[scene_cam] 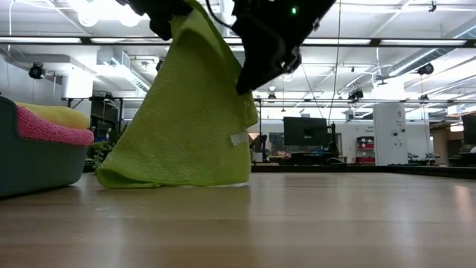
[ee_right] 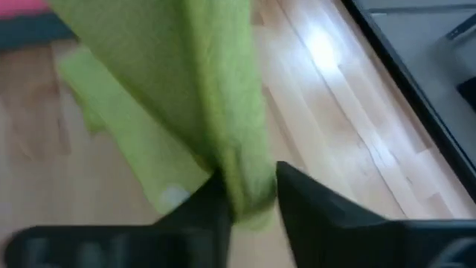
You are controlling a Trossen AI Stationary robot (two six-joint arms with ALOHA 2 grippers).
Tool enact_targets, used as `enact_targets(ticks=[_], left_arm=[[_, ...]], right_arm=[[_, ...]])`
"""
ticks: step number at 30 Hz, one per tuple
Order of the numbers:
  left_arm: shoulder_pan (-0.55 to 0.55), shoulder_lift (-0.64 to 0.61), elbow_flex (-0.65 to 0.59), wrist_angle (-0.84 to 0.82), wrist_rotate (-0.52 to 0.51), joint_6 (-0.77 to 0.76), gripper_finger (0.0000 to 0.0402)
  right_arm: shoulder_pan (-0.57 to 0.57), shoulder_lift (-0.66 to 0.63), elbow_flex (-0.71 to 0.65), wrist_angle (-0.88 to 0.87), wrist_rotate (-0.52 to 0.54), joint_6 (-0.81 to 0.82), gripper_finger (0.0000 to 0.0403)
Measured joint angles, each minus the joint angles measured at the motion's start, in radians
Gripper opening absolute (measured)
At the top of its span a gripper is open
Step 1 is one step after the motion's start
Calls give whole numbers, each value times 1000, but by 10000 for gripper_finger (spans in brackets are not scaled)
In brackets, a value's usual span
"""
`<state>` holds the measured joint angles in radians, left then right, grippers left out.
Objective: Fold microfiber towels
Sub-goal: Fold the green microfiber cloth
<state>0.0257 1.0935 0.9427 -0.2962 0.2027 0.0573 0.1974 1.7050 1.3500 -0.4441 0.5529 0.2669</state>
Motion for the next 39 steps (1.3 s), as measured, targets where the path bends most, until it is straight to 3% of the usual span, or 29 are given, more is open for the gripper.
enact_targets(ticks=[3, 5, 10, 17, 23, 33, 39], left_arm=[[0, 0, 0, -2, 4, 0, 0], [0, 0, 0, -11, 5, 0, 0], [0, 0, 2, -40, 5, 1, 0], [13, 0, 64, -78, 6, 22, 0], [60, 6, 127, -166, 6, 104, 0], [313, 121, 205, -251, 76, 256, 0], [468, 265, 399, -517, -13, 403, 0]], right_arm=[[0, 5, -14, -8, -3, -7, 33], [0, 1, -12, -26, -3, -11, 18], [1, -38, 17, -118, 1, -43, 9], [-11, -128, 107, -287, 148, -149, 8], [-67, -180, 191, -384, 181, -249, 8], [-291, -192, 218, -384, 175, -500, 8], [-390, -197, 254, -402, 172, -567, 8]])
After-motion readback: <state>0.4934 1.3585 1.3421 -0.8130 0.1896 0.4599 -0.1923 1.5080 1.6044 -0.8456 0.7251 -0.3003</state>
